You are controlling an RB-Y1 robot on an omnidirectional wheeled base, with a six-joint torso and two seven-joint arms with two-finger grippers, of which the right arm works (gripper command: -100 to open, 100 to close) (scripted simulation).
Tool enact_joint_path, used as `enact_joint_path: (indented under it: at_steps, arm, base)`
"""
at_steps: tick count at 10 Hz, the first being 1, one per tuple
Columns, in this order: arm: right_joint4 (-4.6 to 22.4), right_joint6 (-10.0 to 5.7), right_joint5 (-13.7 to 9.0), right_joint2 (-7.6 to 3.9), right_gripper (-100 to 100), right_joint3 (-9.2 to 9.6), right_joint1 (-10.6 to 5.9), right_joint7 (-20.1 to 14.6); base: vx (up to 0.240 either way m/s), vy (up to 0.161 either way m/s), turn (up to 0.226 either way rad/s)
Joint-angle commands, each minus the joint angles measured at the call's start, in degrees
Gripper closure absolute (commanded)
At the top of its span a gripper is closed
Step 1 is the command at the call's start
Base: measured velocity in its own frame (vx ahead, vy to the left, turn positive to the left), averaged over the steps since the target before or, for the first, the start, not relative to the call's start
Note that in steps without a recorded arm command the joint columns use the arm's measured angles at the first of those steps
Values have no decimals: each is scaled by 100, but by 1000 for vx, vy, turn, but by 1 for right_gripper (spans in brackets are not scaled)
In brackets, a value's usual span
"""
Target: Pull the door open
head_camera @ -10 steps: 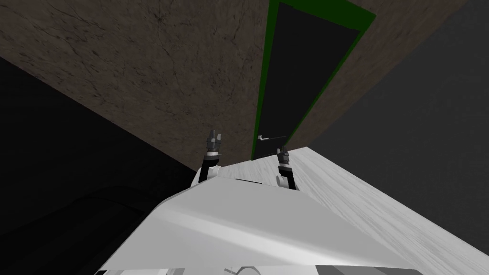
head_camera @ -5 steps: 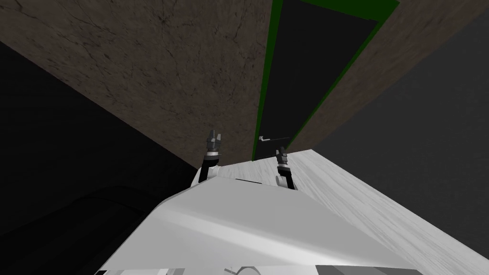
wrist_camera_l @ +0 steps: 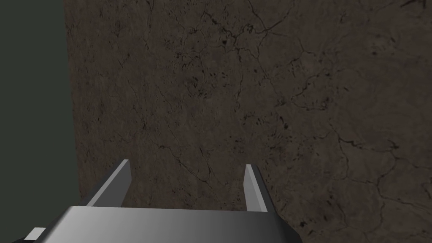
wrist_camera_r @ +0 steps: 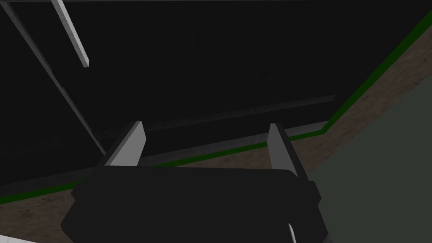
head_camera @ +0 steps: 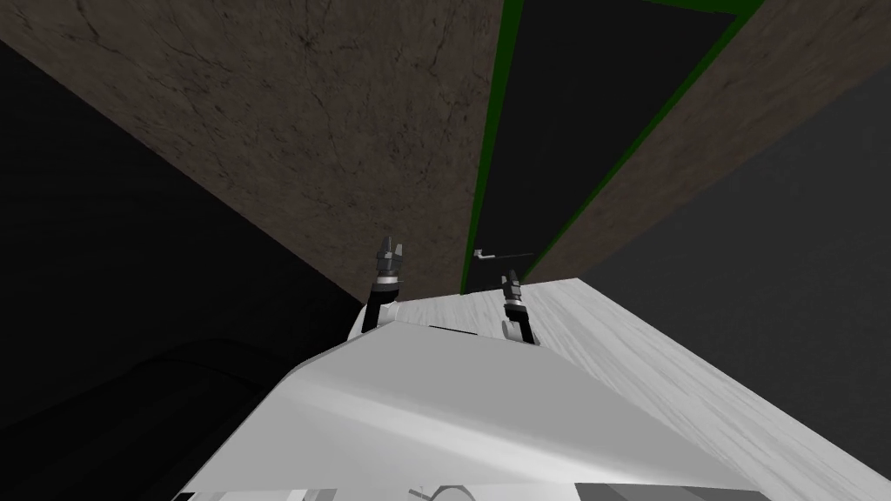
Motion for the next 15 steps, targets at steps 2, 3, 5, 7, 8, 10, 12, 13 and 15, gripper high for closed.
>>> enact_joint_path:
  at_steps: [2,3,5,7,8,10,12,13,15]
  arm:
    - [399,-42,-14,-31,-100,-14,-161,-40]
    - [453,-42,-14,-31,-100,-14,-161,-40]
    - [720,-72,-23,-52,-100,-23,-264,-66]
    - [1174,-130,-41,-92,-100,-40,-465,-116]
    - [1242,-130,-41,-92,-100,-40,-465,-116]
    - [1650,-185,-58,-130,-100,-56,-652,-163]
    - [1945,-211,-66,-148,-100,-64,-742,-186]
    - [2155,-237,-74,-165,-100,-71,-830,-208]
    - [2600,-282,-87,-196,-100,-85,-986,-248]
  base:
    - [26,-49,110]
    - [24,-47,69]
    - [22,-51,109]
    - [27,-65,172]
    - [24,-68,84]
    - [37,-69,161]
    - [22,-55,105]
    - [20,-78,229]
    - [31,-93,188]
